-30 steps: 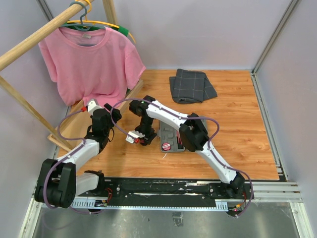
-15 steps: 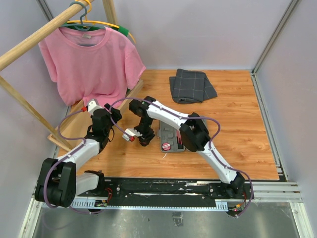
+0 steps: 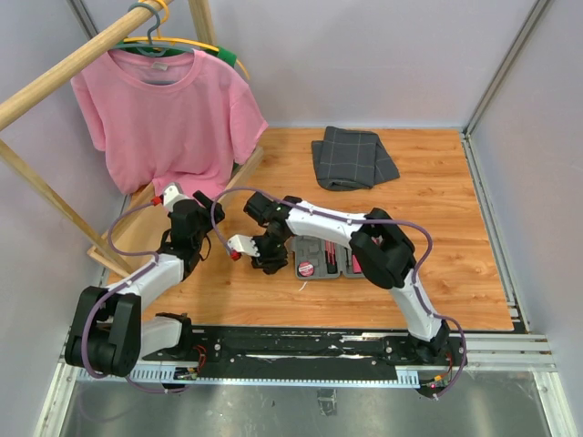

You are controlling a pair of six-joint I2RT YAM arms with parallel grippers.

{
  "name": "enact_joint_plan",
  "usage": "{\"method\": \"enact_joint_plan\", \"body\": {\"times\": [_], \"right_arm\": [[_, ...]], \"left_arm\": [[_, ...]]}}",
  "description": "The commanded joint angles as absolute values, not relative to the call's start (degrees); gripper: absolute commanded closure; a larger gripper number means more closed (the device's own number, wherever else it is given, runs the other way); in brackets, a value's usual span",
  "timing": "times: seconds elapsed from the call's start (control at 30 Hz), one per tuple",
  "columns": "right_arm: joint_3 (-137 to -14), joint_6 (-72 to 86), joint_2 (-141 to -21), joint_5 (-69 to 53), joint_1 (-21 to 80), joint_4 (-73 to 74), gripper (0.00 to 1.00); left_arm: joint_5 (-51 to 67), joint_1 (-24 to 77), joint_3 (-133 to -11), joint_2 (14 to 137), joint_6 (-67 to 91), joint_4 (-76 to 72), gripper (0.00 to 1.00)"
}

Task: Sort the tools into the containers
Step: Pick up the engineering item from the center of the board.

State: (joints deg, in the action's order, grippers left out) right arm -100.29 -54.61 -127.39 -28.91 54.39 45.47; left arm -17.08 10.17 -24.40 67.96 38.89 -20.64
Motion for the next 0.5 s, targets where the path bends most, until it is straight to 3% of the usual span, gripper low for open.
{"method": "enact_joint_plan", "body": {"times": [0.0,0.2,0.47], "right_arm": [[-92.1,-35.6,-127.5,-17.3,56.4,34.7,0.66],[-86.7,-20.2,-125.0,-12.6,56.7,28.5,0.59],[-82.3,-22.4,-118.9,-21.4,57.2,23.3,0.34]], "left_arm": [[-17.2,9.6,-25.7,68.5,39.2,-21.4,0.33],[-17.6,9.4,-25.7,68.5,39.2,-21.2,0.33],[-17.4,9.3,-25.8,68.7,39.3,-21.1,0.33]]}}
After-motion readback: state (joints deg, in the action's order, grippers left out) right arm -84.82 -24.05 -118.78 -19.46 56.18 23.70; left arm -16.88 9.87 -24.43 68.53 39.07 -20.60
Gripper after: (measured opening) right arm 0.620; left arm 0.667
